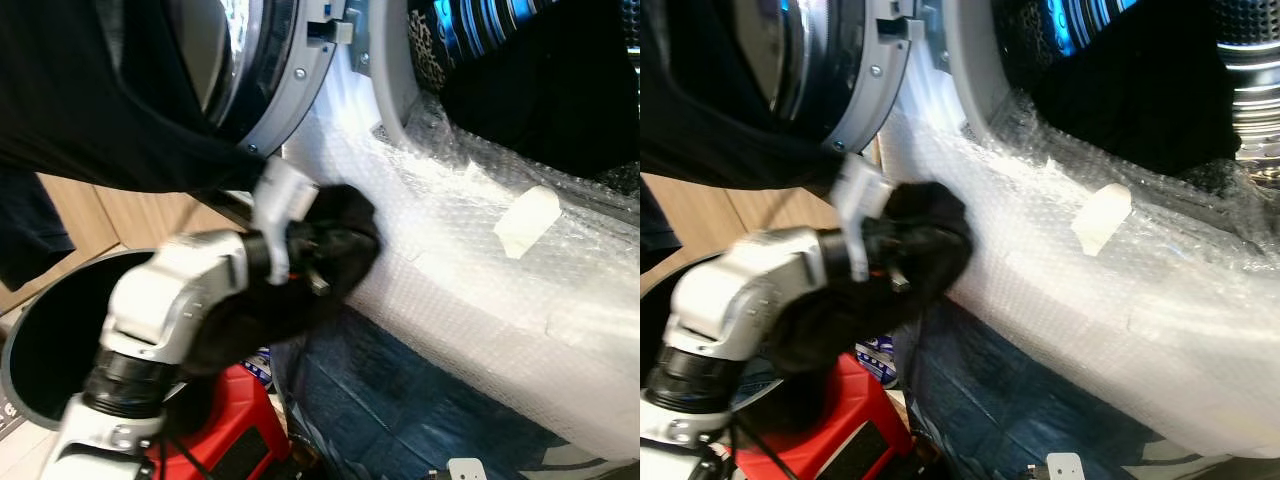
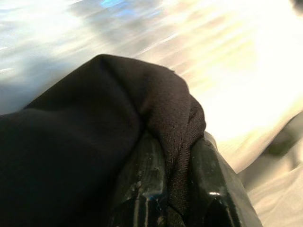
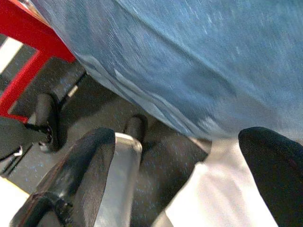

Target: Clothes washing

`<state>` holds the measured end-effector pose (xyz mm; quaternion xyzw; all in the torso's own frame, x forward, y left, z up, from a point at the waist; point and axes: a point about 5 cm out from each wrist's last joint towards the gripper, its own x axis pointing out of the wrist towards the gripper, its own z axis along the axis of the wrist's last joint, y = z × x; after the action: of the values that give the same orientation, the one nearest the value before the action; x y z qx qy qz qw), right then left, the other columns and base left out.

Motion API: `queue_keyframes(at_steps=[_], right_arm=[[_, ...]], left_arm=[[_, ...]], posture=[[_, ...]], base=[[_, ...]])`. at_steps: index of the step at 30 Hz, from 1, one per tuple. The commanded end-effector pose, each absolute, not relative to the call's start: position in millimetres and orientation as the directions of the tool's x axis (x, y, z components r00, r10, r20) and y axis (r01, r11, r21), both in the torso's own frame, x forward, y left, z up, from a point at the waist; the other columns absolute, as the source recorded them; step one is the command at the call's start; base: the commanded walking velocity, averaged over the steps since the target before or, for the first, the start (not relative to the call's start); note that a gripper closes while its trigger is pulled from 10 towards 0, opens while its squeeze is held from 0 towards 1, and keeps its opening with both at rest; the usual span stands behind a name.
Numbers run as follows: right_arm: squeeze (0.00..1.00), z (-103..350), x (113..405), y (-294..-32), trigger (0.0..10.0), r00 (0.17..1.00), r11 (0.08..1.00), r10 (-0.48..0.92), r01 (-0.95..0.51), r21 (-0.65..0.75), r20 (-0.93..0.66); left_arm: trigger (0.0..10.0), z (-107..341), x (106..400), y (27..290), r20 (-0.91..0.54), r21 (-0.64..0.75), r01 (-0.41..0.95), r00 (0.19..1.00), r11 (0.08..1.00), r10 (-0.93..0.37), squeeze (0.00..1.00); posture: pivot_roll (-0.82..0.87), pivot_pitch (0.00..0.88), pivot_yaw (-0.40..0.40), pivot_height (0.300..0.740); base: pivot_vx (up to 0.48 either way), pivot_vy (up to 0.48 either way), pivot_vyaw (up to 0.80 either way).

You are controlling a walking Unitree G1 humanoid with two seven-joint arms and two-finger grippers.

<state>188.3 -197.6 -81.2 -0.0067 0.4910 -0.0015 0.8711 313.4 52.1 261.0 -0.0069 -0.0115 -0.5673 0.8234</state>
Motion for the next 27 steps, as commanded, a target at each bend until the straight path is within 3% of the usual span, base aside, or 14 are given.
queue_keyframes(at_steps=[1,4,9,12,13,19,20,27], right_arm=[[0.0,-82.2,185.9,-199.2,10.0,0.511,1.0,-0.017,0.016,-0.01,-0.859],[0.0,-81.6,187.0,-199.3,10.0,0.518,1.0,-0.019,0.027,-0.006,-0.855],[0.0,-83.6,181.9,-201.1,10.0,0.514,0.999,-0.023,0.036,-0.005,-0.858],[0.0,-85.3,178.2,-201.5,10.0,0.507,0.999,-0.023,0.035,-0.006,-0.861],[0.0,-86.0,176.3,-201.4,10.0,0.511,0.999,-0.021,0.037,-0.003,-0.86],[0.0,-86.5,174.5,-200.8,10.0,0.521,1.0,-0.005,0.02,0.006,-0.853],[0.0,-86.3,172.6,-200.5,10.0,0.535,0.998,0.051,-0.053,0.027,-0.843],[0.0,-84.8,166.2,-208.9,10.0,0.539,0.977,0.133,-0.213,0.018,-0.832]], left_arm=[[0.0,278.4,301.6,27.2,0.085,0.049,0.972,0.224,0.229,-0.971,0.0],[0.0,270.4,292.9,12.6,0.081,0.026,0.987,0.157,0.159,-0.984,0.0],[0.0,259.0,286.9,13.8,0.069,-0.018,0.989,0.147,0.146,-0.987,0.0],[0.0,246.5,286.6,20.4,0.03,-0.043,0.984,0.175,0.173,-0.984,0.0],[0.0,236.5,289.8,31.7,-0.001,-0.056,0.972,0.23,0.229,-0.973,0.0],[0.0,229.4,301.2,55.6,-0.015,-0.083,0.929,0.36,0.36,-0.933,0.0],[0.0,223.3,303.1,68.6,-0.035,-0.094,0.907,0.408,0.41,-0.912,0.0],[0.0,203.0,294.9,69.0,-0.088,-0.131,0.905,0.397,0.406,-0.914,0.0]], posture=[[0.02,0.07,-0.059,0.74],[0.01,0.067,-0.046,0.74],[0.01,0.06,-0.043,0.74],[0.01,0.064,-0.032,0.74],[0.01,0.067,-0.02,0.74],[0.01,0.065,-0.019,0.74],[0.0,0.056,-0.019,0.74],[-0.03,0.038,-0.027,0.74]], base=[[0.0,0.0,0.0],[0.0,0.0,0.0],[0.0,0.0,0.0],[0.0,0.0,0.0],[0.0,0.0,0.0],[0.0,0.0,0.0],[0.0,0.0,0.0],[0.0,0.0,0.0]])
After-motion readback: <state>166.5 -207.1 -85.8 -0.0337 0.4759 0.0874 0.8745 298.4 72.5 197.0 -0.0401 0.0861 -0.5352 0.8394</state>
